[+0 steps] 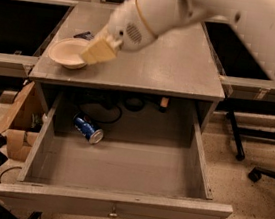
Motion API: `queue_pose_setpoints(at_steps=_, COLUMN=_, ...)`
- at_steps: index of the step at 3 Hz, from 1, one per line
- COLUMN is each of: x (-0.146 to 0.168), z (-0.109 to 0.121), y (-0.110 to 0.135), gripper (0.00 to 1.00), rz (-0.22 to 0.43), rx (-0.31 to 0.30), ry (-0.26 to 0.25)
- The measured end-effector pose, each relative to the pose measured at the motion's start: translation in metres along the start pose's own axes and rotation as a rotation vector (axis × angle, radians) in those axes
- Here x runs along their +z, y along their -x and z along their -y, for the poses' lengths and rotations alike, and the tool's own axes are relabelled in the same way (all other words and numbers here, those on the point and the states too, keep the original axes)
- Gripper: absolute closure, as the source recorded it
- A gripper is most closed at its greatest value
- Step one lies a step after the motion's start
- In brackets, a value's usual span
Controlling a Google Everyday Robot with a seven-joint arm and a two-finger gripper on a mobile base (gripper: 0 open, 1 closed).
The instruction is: Place pepsi can into top drawer
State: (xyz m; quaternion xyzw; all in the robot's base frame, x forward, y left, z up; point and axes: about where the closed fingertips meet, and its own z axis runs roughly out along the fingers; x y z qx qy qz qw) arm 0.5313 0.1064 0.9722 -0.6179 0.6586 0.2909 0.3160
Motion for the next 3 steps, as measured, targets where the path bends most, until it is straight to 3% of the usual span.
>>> queue_pose_setpoints(at_steps=1, x=-0.0257, z=-0.011, y=0.0133, gripper=0.92, rz=-0.096, rx=0.033, ry=-0.021)
queue_pose_setpoints(at_steps=3, x=-0.0251, z=-0.0119, y=0.0132, gripper=0.45, rz=-0.096, rx=0.035, ry=-0.018)
